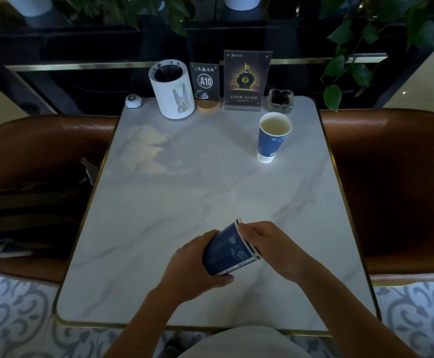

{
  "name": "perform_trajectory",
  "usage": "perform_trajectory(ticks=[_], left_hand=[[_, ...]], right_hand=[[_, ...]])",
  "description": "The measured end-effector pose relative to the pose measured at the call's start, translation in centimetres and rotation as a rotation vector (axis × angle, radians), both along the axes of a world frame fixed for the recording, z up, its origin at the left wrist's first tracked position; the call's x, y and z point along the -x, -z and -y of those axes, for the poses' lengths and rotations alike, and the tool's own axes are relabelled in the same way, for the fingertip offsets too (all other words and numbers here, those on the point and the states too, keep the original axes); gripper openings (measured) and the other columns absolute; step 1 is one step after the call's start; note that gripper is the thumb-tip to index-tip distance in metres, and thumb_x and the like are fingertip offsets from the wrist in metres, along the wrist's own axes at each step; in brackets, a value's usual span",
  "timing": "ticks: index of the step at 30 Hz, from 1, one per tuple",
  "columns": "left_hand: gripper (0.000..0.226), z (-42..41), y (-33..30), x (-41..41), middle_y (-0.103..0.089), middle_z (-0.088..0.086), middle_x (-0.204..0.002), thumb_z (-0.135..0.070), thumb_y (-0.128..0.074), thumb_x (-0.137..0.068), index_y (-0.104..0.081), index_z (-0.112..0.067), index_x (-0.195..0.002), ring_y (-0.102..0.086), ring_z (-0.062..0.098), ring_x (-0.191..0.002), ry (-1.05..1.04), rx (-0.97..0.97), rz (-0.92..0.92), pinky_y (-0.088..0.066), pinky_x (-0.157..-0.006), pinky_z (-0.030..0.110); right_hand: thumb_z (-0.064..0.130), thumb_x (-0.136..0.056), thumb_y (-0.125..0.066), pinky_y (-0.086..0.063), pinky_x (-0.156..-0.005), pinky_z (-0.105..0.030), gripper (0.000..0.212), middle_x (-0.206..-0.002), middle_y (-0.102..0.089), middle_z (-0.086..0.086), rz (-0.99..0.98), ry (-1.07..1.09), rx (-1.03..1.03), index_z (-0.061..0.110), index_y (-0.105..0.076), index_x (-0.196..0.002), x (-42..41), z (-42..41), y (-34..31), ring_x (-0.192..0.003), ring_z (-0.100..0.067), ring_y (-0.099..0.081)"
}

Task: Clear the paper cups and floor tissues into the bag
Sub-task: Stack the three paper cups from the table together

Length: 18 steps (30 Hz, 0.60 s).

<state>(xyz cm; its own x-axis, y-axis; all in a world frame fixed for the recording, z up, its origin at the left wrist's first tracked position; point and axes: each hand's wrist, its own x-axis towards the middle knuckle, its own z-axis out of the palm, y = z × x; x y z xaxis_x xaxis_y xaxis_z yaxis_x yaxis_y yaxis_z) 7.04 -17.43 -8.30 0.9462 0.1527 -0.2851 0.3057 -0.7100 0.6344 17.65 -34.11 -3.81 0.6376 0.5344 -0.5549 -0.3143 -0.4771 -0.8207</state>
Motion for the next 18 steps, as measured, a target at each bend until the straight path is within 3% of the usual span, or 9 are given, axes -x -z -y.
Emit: perform_trajectory(ticks=[5,9,11,14,18], left_hand=[[0.089,-0.1,0.8,0.0,-0.063,-0.023,-0.114,-0.068,-0.078,-0.051,-0.042,-0.044,-0.129,-0.062,0.000,-0.095,-0.037,0.032,-0.008,-0.055,-0.085,0.027],[0.082,-1.3,1.2,0.3,-0.064,-0.022,-0.107,-0.066,-0.081,-0.053,-0.044,-0.045,-0.123,-0.065,0.003,-0.090,-0.147,0.105,0.010,-0.057,-0.077,0.027],[0.077,-2.1,1.3,0.5,-0.065,-0.022,-0.103,-0.063,-0.082,-0.054,-0.043,-0.049,-0.118,-0.066,0.002,-0.087,-0.186,0.121,0.019,-0.058,-0.073,0.027],[0.075,-2.8,1.2,0.6,-0.066,-0.022,-0.100,-0.060,-0.084,-0.053,-0.044,-0.049,-0.116,-0.066,0.001,-0.085,-0.231,0.132,0.028,-0.059,-0.071,0.027],[0.072,-3.0,1.1,0.4,-0.066,-0.023,-0.099,-0.058,-0.085,-0.052,-0.045,-0.051,-0.112,-0.066,0.001,-0.086,-0.262,0.162,0.020,-0.059,-0.071,0.027]], right_hand=[[0.042,-0.096,-0.046,-0.056,-0.071,-0.032,0.045,-0.082,-0.073,-0.012,0.048,0.037,-0.011,0.004,-0.069,-0.090,-0.3,-0.2,0.5,-0.074,-0.021,-0.071],[0.023,-0.097,-0.051,-0.046,-0.052,-0.027,0.032,-0.047,-0.060,-0.008,0.166,0.385,-0.116,0.007,-0.070,-0.077,-3.8,0.7,0.5,-0.044,-0.020,-0.056],[0.020,-0.094,-0.055,-0.040,-0.049,-0.027,0.028,-0.041,-0.053,-0.004,0.268,0.449,-0.096,0.007,-0.069,-0.073,-6.6,1.1,0.7,-0.040,-0.017,-0.047],[0.015,-0.086,-0.063,-0.044,-0.054,-0.027,0.016,-0.050,-0.060,-0.005,0.465,0.420,0.011,0.006,-0.067,-0.072,-10.9,0.8,1.2,-0.044,-0.014,-0.052],[0.010,-0.082,-0.064,-0.040,-0.067,-0.023,0.009,-0.081,-0.072,-0.009,0.882,0.306,0.235,0.010,-0.070,-0.089,-16.6,-0.2,2.1,-0.069,-0.017,-0.059]])
